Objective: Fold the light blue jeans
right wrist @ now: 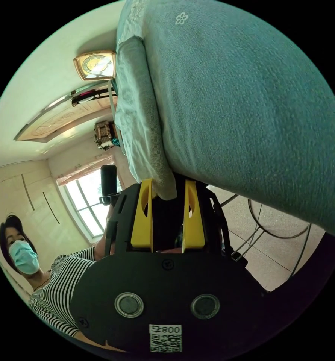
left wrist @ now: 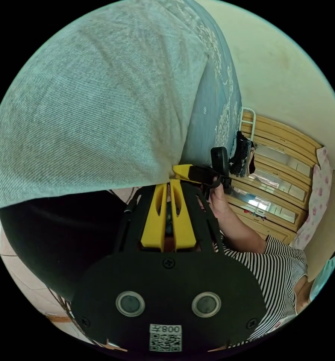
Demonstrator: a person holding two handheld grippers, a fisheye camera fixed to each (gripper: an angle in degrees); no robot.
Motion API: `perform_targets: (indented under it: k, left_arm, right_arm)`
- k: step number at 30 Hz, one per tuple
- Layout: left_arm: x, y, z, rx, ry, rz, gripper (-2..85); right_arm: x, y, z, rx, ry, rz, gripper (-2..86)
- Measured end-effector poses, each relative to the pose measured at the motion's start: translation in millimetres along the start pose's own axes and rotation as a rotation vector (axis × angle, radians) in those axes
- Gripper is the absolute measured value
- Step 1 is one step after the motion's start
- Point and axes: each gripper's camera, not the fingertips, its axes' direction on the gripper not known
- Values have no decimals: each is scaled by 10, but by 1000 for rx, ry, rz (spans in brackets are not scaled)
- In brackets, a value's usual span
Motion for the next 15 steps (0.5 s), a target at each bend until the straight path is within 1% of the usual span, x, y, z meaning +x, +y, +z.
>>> perform_targets:
  k: [2,5,8,10,11,13,15]
  left_arm:
    - [-69,68,-51,8,18,1,19]
    - [-170,230,-219,65,78,15,12]
    - [-312,526,-548,209,151,32,9]
    - [-524,831,-867,362,188,12,11]
    - [-592,914,-945,401,194,0,13]
    - [-896,1245,-1210,554,213,-61,21]
    - [-1153,1465,-1343,639,244,-125,31]
  right_arm:
    - [35,3,37,-15,-9,0,122]
    - [74,17,72,-24,-85,-17,97]
    - [61,71,48,-23,-101,-23,70]
    - [-21,130,-9,-27,-148,-49,58]
    - [-54,144,-22,-29,-163,-58,56]
    - [-233,186,-68,-33,-191,-102,47]
    - [-385,200,-90,-36,-200,-134,45]
